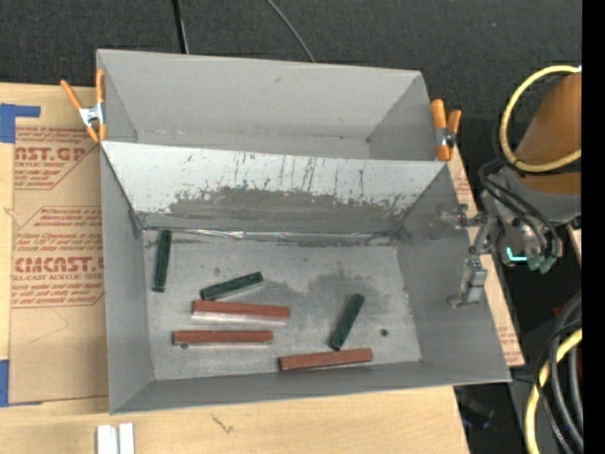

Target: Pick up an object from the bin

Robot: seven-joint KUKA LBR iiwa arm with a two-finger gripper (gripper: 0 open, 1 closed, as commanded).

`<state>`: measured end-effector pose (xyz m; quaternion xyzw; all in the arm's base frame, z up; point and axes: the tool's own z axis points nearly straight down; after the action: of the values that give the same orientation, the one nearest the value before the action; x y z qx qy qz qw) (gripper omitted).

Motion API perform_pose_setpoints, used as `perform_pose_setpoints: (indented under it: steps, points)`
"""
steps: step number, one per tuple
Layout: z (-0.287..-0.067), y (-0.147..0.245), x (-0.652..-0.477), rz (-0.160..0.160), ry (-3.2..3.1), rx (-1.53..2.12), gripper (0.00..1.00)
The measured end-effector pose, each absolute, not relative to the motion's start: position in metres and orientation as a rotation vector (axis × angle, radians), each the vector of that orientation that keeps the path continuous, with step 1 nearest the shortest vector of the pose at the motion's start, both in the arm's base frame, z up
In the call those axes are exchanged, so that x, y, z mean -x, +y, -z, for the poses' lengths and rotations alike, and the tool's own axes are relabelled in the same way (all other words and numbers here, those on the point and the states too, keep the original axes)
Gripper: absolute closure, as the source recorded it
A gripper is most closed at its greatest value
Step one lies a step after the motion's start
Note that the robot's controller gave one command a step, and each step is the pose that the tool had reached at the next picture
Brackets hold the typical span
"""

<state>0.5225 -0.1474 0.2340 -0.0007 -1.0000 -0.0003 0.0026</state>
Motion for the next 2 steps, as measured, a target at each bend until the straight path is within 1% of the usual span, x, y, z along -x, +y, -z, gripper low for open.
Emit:
perform_pose_setpoints:
  steps: [1, 2]
  points:
    - [-0.238, -0.147, -0.524, -0.002, -3.144, -0.001, 0.0]
    - [-0.192, -0.125, -0.511, -0.003, -3.144, -0.133, 0.0]
